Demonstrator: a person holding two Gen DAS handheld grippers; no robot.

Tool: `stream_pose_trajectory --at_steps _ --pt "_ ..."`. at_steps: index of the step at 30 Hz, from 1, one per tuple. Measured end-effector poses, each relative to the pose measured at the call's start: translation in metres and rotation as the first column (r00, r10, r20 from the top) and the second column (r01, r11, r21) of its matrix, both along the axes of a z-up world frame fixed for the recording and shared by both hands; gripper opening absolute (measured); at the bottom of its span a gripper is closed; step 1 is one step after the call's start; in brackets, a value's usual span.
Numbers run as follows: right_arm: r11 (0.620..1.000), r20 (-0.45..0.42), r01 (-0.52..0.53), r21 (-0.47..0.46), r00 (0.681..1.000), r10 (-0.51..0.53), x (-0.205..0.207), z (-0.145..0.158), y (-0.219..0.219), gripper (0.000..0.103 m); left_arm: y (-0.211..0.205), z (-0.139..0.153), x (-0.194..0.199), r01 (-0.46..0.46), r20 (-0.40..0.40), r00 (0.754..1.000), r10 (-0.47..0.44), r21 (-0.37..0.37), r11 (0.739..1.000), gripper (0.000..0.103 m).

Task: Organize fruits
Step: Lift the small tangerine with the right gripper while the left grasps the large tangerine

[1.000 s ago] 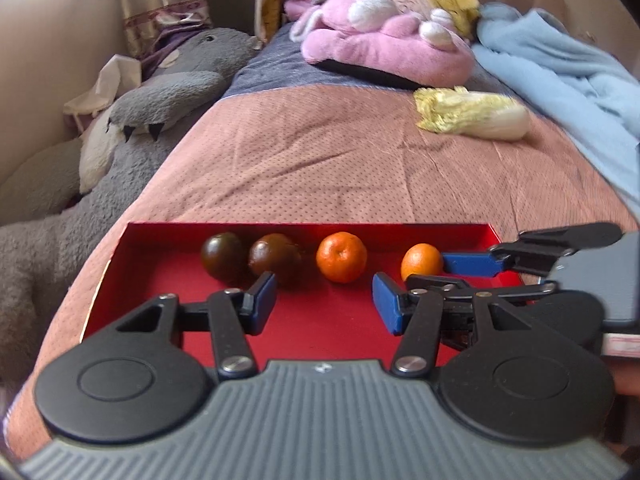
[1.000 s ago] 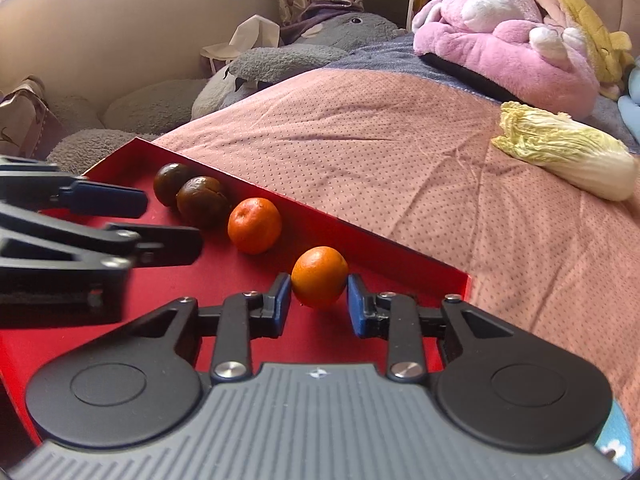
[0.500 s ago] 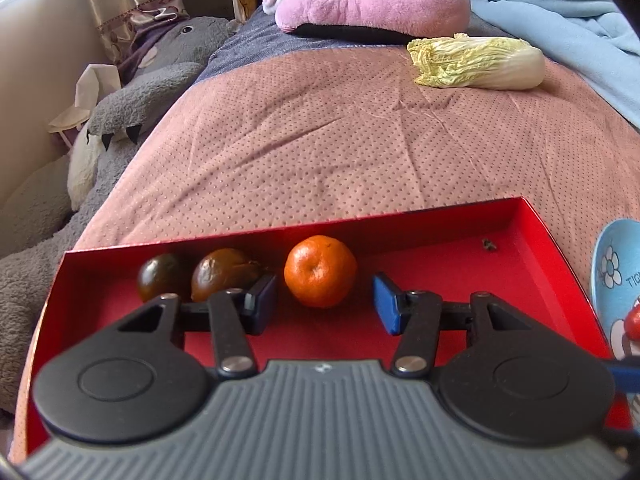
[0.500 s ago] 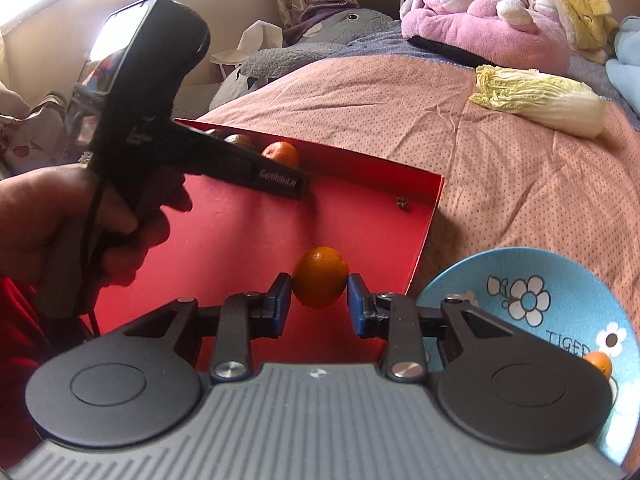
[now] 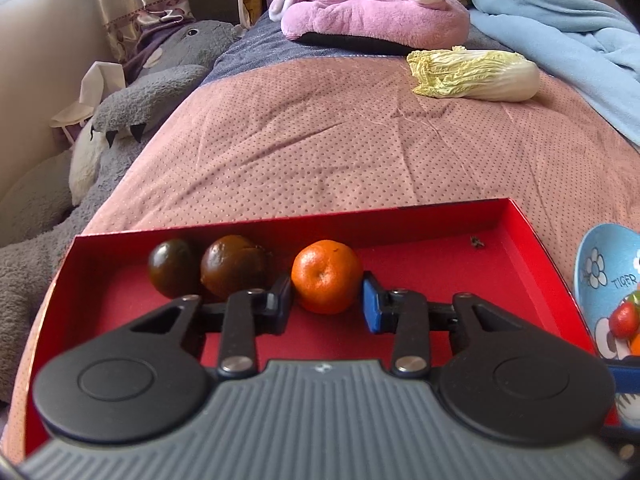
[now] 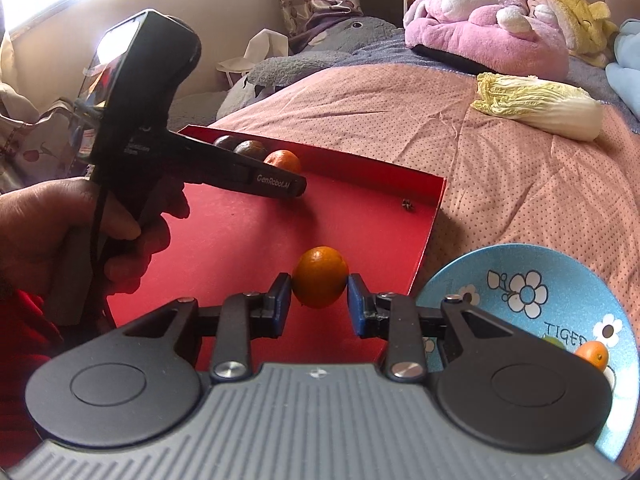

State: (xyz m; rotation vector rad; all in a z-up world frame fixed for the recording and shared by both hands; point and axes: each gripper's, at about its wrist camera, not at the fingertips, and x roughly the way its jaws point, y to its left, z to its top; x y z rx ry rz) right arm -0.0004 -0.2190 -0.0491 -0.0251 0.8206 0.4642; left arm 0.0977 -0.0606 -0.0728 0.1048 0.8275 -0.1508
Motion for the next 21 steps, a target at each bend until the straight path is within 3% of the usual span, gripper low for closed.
stream_pose_trajectory --at_steps 21 --pt "1.0 0.018 0.006 0.02 1.0 -0.006 -0.022 0.01 -0.005 0.035 -0.008 0.019 -0.05 -0.018 0.038 0.999 0.02 -0.037 0.999 0.039"
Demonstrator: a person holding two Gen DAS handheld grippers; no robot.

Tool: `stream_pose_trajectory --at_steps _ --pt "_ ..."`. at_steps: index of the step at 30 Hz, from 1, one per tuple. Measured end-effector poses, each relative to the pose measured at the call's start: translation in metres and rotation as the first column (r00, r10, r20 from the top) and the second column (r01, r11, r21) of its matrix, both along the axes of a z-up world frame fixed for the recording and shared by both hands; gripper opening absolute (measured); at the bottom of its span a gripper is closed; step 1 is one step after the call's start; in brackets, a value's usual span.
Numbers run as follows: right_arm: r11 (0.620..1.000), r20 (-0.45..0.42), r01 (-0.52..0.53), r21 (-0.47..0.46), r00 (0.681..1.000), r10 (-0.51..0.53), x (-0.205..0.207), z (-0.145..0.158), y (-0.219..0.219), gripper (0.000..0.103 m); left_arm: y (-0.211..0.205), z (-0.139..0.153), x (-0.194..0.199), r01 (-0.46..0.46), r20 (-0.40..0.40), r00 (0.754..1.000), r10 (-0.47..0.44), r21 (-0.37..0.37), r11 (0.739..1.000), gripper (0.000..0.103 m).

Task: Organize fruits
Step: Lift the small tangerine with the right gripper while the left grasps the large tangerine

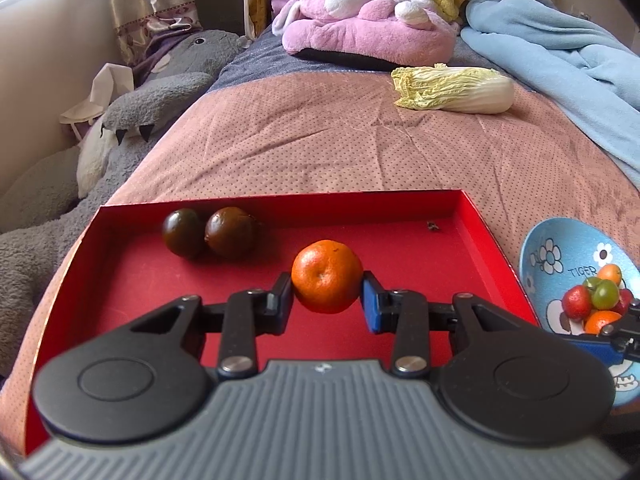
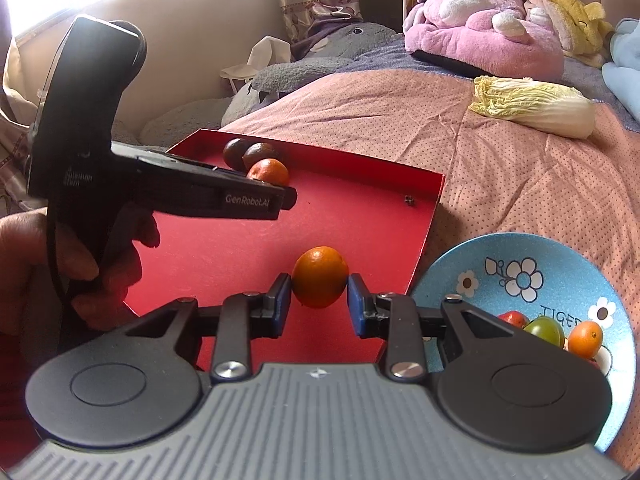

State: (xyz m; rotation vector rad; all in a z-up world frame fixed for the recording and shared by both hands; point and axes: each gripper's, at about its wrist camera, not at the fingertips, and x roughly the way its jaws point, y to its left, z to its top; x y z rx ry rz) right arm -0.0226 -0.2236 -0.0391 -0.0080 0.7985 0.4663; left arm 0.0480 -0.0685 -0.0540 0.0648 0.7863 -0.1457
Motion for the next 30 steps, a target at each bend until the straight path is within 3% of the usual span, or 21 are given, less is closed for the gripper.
stream_pose_trajectory --at_steps 30 --pt "1.0 0.034 -0.009 -0.016 0.999 0.01 -0.022 0.026 0.007 0.035 0.006 0.018 -0.034 -0.059 0.063 0.996 0.063 -0.068 0.996 0.039"
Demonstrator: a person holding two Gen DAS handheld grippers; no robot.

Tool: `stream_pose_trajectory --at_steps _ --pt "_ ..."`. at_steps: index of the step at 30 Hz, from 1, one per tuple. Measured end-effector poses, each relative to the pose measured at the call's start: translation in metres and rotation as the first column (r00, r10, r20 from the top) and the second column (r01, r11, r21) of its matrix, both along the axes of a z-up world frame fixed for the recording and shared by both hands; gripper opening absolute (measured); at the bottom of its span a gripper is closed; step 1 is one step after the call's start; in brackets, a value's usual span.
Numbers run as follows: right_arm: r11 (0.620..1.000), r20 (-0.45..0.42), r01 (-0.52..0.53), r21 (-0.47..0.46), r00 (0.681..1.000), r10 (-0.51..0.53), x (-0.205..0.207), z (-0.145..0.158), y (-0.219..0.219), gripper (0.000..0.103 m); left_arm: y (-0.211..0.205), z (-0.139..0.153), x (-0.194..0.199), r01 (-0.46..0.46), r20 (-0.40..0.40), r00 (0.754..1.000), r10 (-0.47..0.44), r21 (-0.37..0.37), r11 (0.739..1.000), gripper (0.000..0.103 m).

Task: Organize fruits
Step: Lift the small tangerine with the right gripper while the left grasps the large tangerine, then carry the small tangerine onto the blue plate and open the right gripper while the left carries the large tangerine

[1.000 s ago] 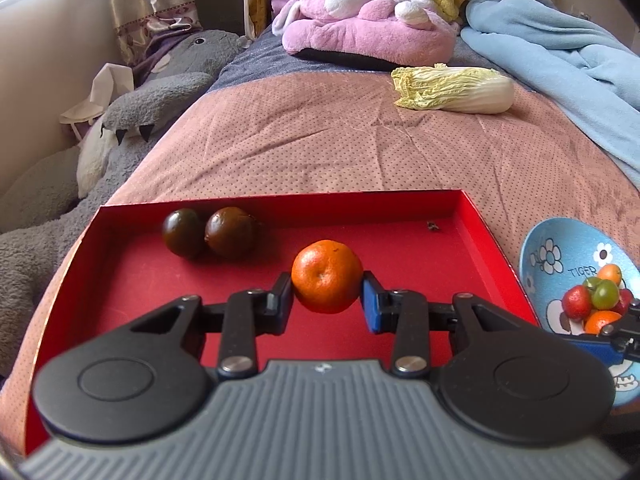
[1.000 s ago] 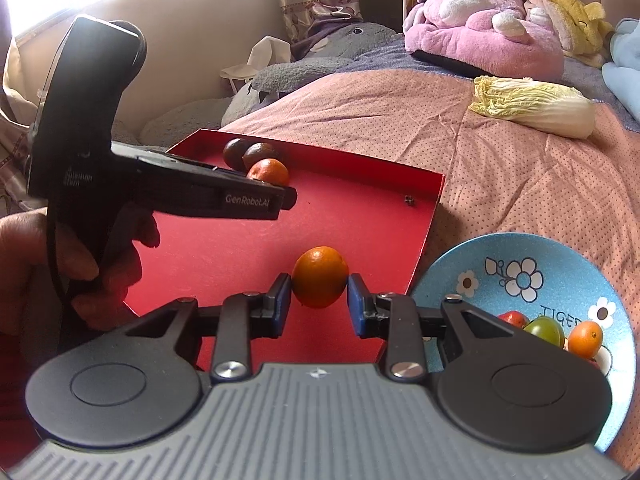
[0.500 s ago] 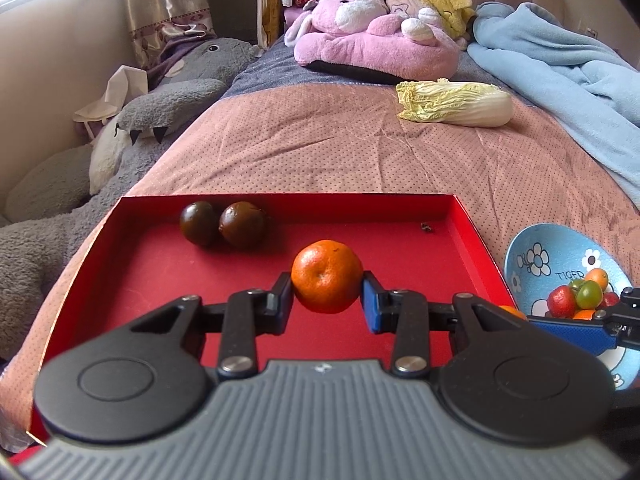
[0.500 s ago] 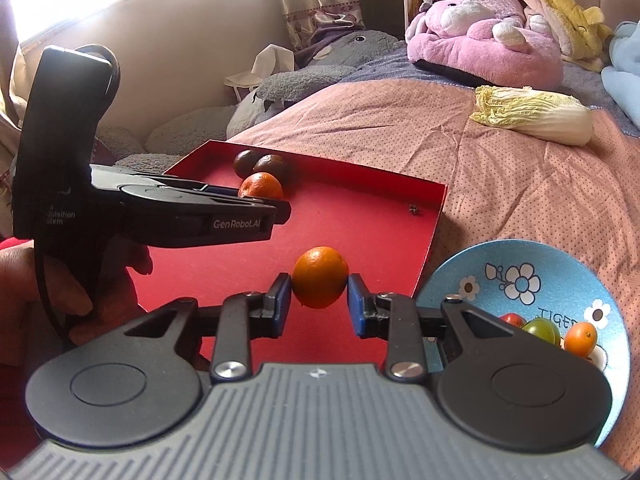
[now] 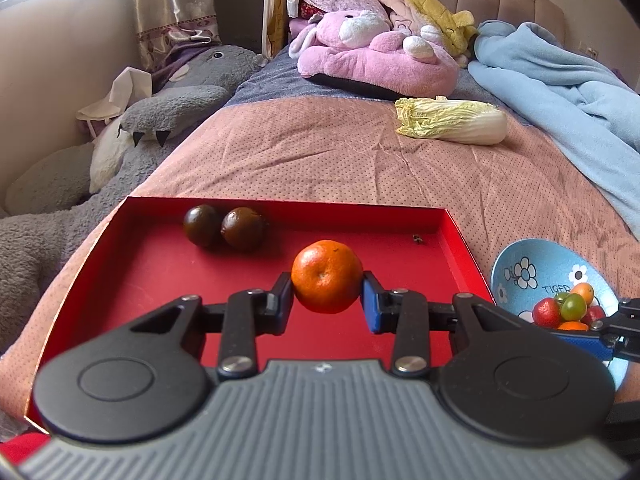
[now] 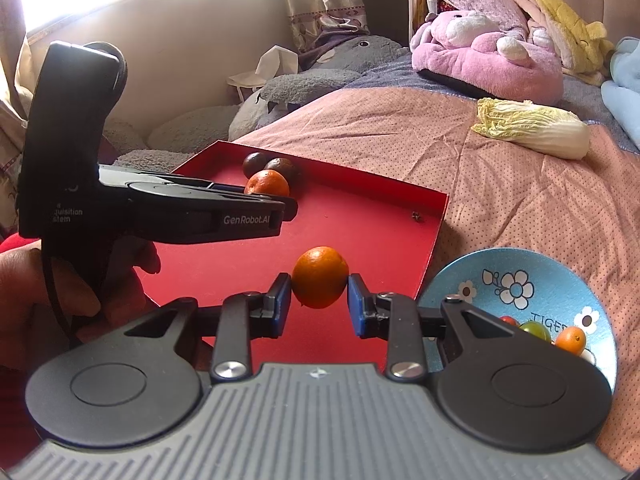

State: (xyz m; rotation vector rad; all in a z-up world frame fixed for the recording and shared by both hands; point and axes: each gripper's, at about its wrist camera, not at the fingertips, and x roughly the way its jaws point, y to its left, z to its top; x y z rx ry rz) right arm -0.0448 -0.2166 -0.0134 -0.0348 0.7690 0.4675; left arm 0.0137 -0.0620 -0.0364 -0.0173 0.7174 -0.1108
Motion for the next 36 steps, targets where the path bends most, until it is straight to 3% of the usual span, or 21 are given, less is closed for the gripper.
stream_pose_trajectory --at_steps 19,36 --pt "1.0 0.017 0.004 -0.006 1.0 -0.004 -0.009 0.009 -0.004 0.035 -0.004 0.002 -0.005 0.02 0.016 1.0 -0.02 0.006 1.0 0.039" --pt "0.996 0.025 0.079 0.039 0.996 -0.08 -0.016 0.009 -0.044 0.035 -0.013 -0.003 -0.002 0.033 0.0 0.999 -0.033 0.047 0.998 0.039"
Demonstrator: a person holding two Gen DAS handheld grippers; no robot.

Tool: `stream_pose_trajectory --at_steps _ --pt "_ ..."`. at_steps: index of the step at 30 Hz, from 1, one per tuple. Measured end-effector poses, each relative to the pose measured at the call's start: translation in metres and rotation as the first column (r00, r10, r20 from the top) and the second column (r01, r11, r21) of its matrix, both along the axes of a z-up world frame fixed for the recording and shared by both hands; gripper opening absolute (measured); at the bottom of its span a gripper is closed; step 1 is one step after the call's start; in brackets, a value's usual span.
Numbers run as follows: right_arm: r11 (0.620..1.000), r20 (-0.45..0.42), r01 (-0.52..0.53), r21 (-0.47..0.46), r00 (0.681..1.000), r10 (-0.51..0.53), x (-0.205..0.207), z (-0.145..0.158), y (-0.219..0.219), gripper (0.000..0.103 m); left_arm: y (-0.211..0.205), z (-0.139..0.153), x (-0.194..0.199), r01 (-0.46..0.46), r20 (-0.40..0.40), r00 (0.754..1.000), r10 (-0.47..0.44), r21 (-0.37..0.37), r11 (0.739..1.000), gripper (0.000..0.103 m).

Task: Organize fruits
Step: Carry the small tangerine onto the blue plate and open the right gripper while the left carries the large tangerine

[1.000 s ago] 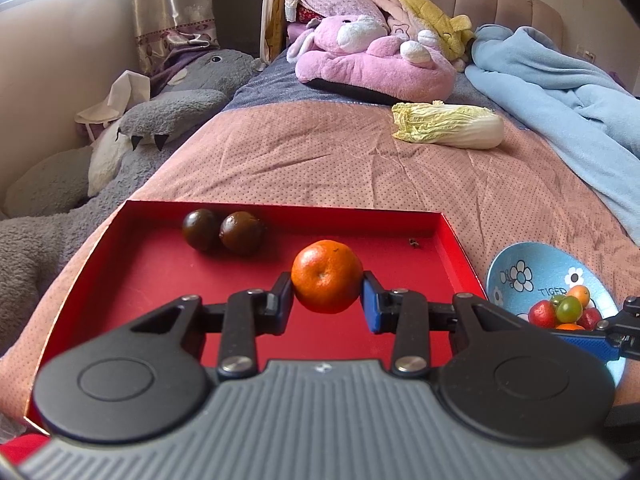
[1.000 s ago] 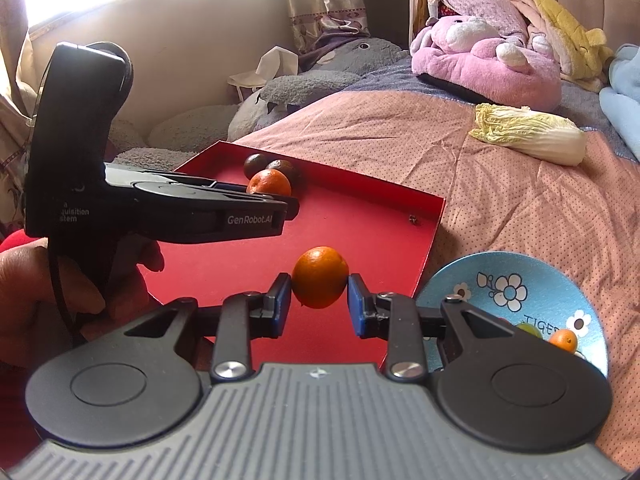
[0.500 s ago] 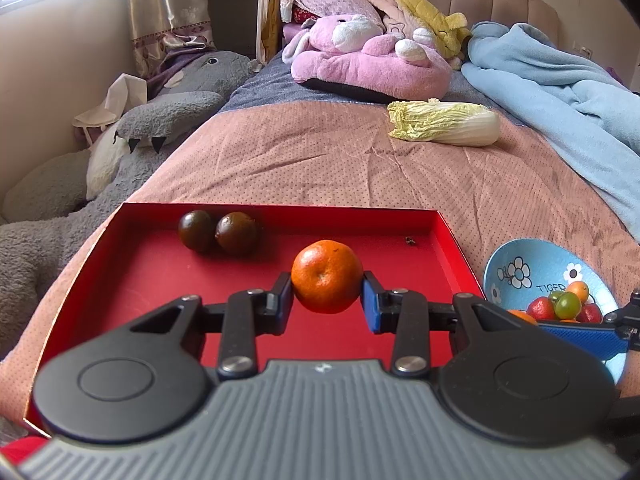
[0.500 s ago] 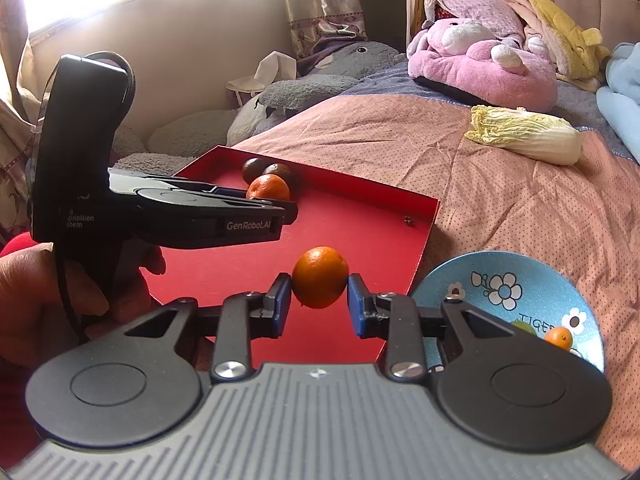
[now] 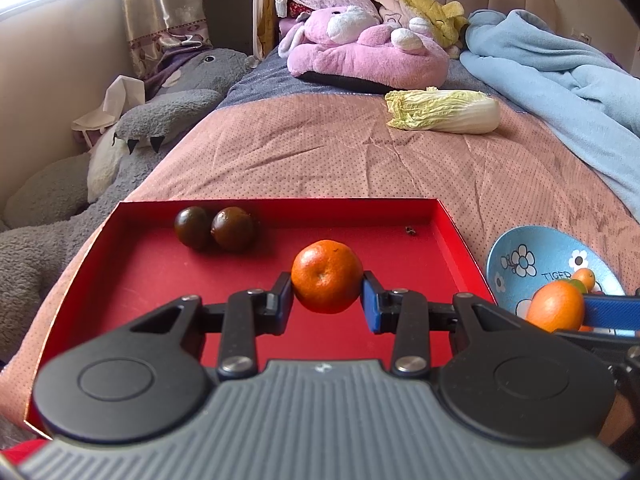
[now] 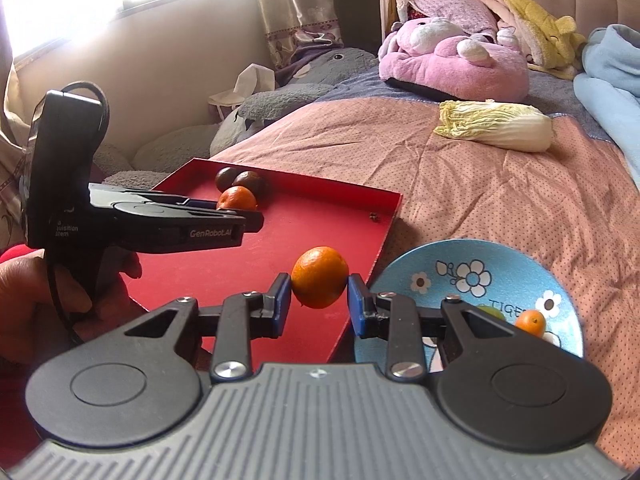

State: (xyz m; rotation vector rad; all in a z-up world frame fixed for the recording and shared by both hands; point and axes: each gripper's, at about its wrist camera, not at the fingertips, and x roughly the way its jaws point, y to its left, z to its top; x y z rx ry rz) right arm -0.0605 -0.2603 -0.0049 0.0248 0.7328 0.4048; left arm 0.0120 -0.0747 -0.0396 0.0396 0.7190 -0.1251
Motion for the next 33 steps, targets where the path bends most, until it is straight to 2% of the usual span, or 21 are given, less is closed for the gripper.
stream_pose_trajectory --at_steps 16,24,28,33 --pt "0.988 0.003 0.153 -0.013 0.988 -0.153 -0.009 -0.006 -0.074 0.035 -0.008 -0.001 -0.004 0.034 0.011 0.999 -0.034 0.029 0.999 0.039" --pt "0.978 -0.046 0.201 -0.053 0.978 -0.203 -0.023 -0.031 -0.106 0.035 -0.033 -0.005 -0.015 0.097 0.016 0.995 -0.098 0.021 0.995 0.039" --pt "0.976 -0.067 0.206 -0.078 0.975 -0.211 -0.03 -0.042 -0.112 0.035 -0.049 -0.009 -0.021 0.152 0.031 0.988 -0.154 0.063 0.986 0.039" --pt "0.973 -0.09 0.206 -0.101 0.972 -0.215 -0.033 -0.054 -0.116 0.036 -0.052 -0.008 -0.022 0.167 0.039 0.985 -0.169 0.047 0.985 0.039"
